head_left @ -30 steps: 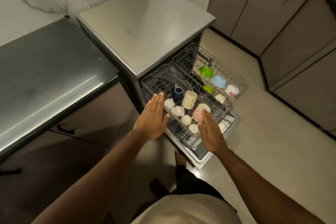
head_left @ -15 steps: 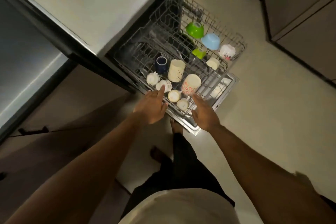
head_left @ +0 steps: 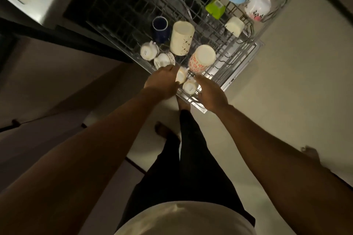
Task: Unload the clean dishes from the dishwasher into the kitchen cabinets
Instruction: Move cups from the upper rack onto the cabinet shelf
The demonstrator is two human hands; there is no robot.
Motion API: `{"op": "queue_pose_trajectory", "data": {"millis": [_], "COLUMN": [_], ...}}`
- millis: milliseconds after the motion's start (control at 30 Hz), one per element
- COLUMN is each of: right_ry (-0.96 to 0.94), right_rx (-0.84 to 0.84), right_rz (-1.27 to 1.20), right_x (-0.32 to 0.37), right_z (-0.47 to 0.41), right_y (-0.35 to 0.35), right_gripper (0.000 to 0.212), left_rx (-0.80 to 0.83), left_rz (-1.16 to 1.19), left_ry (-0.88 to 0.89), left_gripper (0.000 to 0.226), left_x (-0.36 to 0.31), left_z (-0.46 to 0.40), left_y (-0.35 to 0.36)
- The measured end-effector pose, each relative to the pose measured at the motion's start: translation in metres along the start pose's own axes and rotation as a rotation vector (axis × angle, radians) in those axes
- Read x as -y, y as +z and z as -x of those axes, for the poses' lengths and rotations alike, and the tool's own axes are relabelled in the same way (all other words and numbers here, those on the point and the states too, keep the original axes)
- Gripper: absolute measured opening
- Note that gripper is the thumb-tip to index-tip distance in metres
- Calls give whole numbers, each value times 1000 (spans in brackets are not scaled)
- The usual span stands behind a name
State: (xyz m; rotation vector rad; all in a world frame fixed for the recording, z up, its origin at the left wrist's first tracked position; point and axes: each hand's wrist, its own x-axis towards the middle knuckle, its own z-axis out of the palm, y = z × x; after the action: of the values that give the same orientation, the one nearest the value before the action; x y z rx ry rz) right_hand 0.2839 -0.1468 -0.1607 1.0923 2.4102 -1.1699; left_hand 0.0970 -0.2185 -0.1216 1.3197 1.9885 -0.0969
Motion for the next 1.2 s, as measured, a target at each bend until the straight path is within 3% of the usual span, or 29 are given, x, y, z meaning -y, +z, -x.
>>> {"op": "queue_pose_trajectory", "data": {"millis": [200,433,600,767,1067,1200], "right_ry": [-40,-131,-192,-202,-245,-244], "right_rx": [82,33,33,159,23,-50], "right_rz": [94,263,284,357,381,356], "right_x": [-16,-28,-33,-33,-37,-39], "right_z": [-28,-44,-46,-52,-50,-40], "right_y": [13,24,22,22,28,21], "right_gripper": [57,48,55,65,51,54], "left_rx": [73,48,88,88,64,-42], "left_rz": [-61,-148,-177,-234,-195,-164], "left_ry": [-31,22,11,19,35,45], "left_gripper": [61,56,58,53,61,67], "left_x": [-3,-1,0,-5,-4,-10], "left_z": [-35,-60,-71,-80,-73,-57], "left_y": [20,38,46,45,40,34]}}
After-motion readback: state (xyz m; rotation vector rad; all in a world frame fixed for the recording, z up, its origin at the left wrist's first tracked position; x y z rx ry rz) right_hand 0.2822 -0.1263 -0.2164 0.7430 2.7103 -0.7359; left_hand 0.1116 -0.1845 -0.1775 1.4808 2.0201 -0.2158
